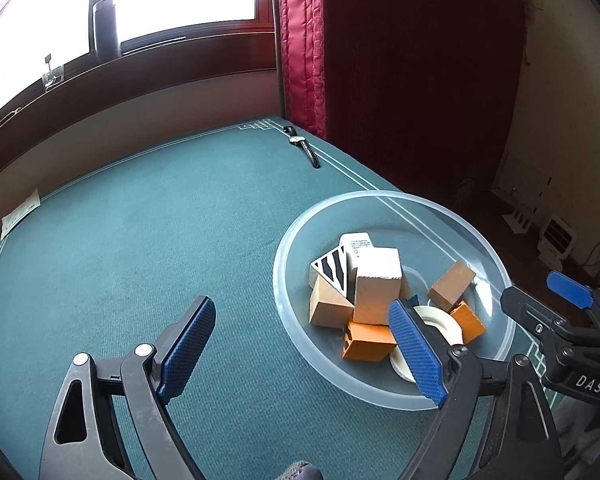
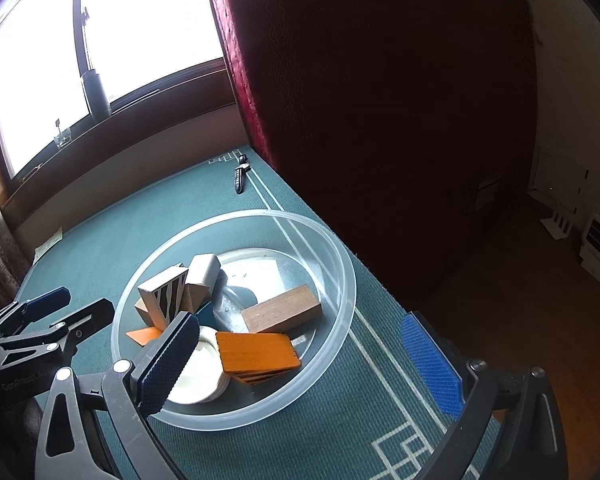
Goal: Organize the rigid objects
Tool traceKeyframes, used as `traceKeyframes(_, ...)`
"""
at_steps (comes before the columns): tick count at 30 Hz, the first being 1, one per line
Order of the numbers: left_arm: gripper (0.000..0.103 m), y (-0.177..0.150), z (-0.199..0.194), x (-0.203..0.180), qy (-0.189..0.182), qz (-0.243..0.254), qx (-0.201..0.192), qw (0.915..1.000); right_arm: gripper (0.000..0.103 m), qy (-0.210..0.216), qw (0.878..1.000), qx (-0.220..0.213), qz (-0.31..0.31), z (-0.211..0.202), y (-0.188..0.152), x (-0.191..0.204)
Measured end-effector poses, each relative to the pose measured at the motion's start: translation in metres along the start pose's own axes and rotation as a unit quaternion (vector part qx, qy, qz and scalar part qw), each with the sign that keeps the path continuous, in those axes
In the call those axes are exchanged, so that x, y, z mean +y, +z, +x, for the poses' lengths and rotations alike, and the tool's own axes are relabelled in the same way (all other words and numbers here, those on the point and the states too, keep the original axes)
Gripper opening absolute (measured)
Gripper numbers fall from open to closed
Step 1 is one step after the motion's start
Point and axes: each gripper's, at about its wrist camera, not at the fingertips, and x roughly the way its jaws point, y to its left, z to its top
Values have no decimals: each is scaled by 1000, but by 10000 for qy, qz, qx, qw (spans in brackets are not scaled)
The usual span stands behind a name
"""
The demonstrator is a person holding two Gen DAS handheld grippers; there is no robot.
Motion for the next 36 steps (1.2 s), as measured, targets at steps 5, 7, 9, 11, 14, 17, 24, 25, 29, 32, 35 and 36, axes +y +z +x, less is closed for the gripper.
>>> traceKeyframes(5,96,-2,-5,1,369,64,-53,9993,103,95,9994,58,-336,-3,-5,14)
traceKeyframes(7,97,-2,-7,2,489,110,-62,9987,103,113,9989,105,-446,-4,-8,20)
traceKeyframes(9,98,-3,-9,2,572,135,-66,9982,103,124,9984,150,-532,-6,-9,25)
traceKeyframes(11,98,-3,-9,2,591,145,-62,9981,103,129,9979,195,-597,-6,-10,29)
traceKeyframes(14,98,-4,-10,2,625,153,-34,9979,103,132,9975,248,-651,-7,-12,32)
traceKeyframes(17,98,-5,-9,2,696,177,33,9974,103,109,9970,295,-706,-6,-12,33)
traceKeyframes(24,98,-8,-7,-2,1024,398,78,9939,103,136,9956,426,-818,-6,-14,36)
traceKeyframes(25,98,-8,-7,-3,1029,424,80,9938,103,145,9955,437,-831,-6,-15,37)
traceKeyframes(29,98,-10,-7,-5,995,459,108,9939,103,171,9947,472,-897,-7,-16,39)
traceKeyframes(32,98,-10,-7,-5,990,442,144,9940,103,166,9940,504,-957,-8,-17,41)
traceKeyframes(35,98,-10,-5,-4,941,389,216,9946,103,174,9936,543,-976,-9,-19,41)
traceKeyframes(36,98,-10,-4,-4,921,376,235,9948,103,175,9935,555,-978,-8,-20,41)
